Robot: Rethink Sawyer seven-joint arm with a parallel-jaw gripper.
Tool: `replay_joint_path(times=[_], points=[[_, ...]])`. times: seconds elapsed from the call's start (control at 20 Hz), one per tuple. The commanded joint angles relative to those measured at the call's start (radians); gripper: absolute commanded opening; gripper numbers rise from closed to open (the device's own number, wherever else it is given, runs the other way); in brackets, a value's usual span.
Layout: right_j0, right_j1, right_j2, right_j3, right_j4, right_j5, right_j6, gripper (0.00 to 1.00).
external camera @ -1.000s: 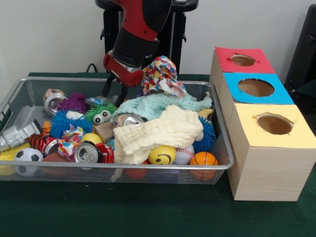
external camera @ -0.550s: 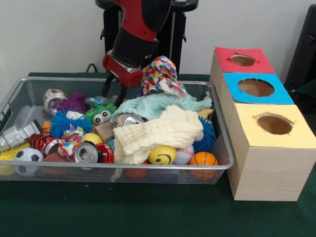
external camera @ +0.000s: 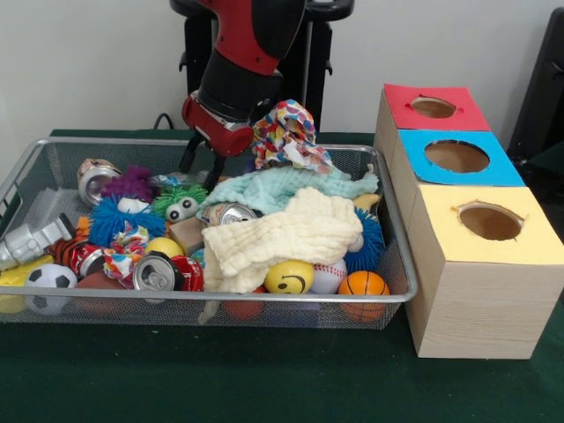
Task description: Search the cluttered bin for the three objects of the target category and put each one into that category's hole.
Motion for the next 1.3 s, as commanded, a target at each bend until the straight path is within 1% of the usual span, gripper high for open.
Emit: replay_joint_path(times=[0.05,0.3,0.55,0.6,0.65,0.8,1.0,1.15,1.3], points=[[-0.021,0.202,0.079,-0.171,0.035,0.128,0.07,0.0],[-0.006,0.206,0.06,-0.187,0.012,0.159,0.04,0.0],[-0.006,0.201,0.056,-0.193,0.0,0.184,0.052,0.0],[-0.012,0.191,0.06,-0.188,0.011,0.211,0.063,0.0],[-0.008,0.187,0.057,-0.182,0.023,0.212,0.079,0.0],[-0.021,0.161,0.063,-0.171,0.015,0.245,0.077,0.0],[-0.046,0.085,0.077,-0.134,-0.013,0.277,0.067,0.0],[-0.066,0.031,0.094,-0.097,-0.031,0.283,0.068,0.0],[-0.079,-0.054,0.1,-0.056,-0.058,0.311,0.06,0.0]])
